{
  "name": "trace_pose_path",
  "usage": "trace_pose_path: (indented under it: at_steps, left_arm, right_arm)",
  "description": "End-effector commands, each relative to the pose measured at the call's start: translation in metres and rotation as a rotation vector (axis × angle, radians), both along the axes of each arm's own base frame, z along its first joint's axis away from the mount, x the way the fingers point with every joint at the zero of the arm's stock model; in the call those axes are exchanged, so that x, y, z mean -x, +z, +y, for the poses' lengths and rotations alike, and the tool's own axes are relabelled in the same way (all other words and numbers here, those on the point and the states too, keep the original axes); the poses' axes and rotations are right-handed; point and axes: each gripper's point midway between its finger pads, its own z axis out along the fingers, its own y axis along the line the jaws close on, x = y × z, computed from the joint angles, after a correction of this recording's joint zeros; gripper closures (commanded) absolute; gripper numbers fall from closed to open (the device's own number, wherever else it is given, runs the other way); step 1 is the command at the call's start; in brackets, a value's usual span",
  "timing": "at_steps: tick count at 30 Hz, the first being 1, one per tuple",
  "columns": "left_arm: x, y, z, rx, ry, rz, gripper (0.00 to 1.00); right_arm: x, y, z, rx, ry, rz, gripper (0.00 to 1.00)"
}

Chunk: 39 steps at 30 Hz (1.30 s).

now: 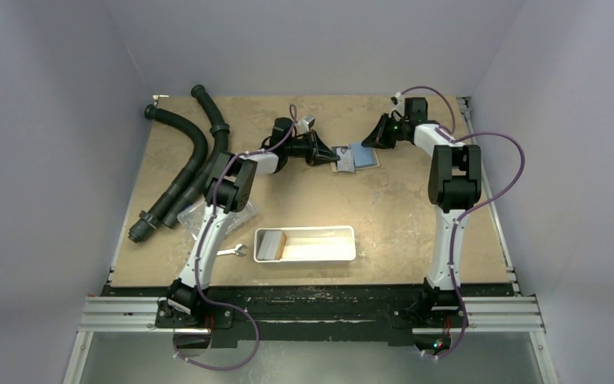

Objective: Put the credit cards into the card holder
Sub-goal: Insert the credit card into the card holder.

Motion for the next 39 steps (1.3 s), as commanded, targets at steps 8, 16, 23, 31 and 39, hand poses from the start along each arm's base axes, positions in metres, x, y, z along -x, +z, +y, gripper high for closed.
trace_pose_path:
  at_steps: [8,16,23,31,39]
  left_arm:
    - [-0.007,0.006,-0.011,0.028,-0.020,-0.055,1.00]
    - [-0.017,0.005,-0.018,0.039,-0.006,-0.048,1.00]
    - [-0.027,0.005,-0.022,0.046,0.027,-0.045,1.00]
    - [-0.029,0.001,-0.030,0.044,0.079,-0.046,1.00]
    - [-0.025,0.004,-0.035,0.035,0.144,-0.066,1.00]
  right_arm:
    - [0.005,-0.025,-0.011,0.060,-0.006,0.047,1.00]
    - [0.006,-0.026,-0.009,0.061,0.001,0.050,1.00]
    - [0.006,-0.029,-0.008,0.062,0.003,0.052,1.00]
    - [0.007,-0.030,-0.008,0.062,0.004,0.055,1.00]
    - [0.009,-0.028,-0.005,0.056,0.009,0.056,1.00]
